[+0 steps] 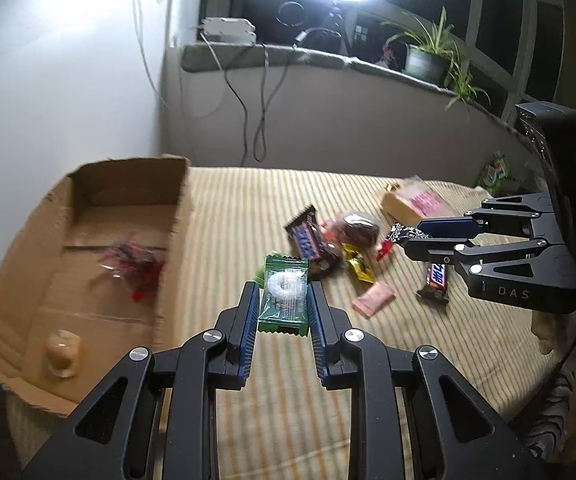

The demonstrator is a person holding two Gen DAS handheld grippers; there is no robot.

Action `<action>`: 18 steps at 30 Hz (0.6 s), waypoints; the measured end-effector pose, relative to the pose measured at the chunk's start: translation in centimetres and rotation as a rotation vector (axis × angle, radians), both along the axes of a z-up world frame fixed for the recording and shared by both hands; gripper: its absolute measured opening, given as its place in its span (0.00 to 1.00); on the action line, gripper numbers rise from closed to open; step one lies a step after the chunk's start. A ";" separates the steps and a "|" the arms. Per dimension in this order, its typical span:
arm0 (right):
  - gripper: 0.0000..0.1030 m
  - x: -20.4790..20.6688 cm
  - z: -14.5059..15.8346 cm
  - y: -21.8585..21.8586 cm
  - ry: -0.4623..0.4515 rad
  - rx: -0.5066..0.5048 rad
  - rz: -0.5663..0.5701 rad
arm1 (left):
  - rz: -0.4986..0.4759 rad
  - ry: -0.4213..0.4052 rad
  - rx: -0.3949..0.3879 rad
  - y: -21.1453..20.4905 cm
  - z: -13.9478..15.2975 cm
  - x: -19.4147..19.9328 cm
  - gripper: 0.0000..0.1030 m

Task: Organize snacks
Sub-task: 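Grasp the green mint packet with the left tool while the right tool grasps the black candy packet, then lower both packets into the cardboard box and open both tools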

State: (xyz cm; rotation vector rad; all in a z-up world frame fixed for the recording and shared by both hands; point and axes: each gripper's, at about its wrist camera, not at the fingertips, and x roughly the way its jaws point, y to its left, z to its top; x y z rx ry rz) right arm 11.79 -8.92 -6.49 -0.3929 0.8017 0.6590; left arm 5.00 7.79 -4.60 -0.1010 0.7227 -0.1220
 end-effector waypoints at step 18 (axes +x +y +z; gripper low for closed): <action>0.27 1.2 2.5 10.7 -0.034 0.072 0.108 | 0.148 -0.028 -0.002 6.9 0.5 -2.0 0.22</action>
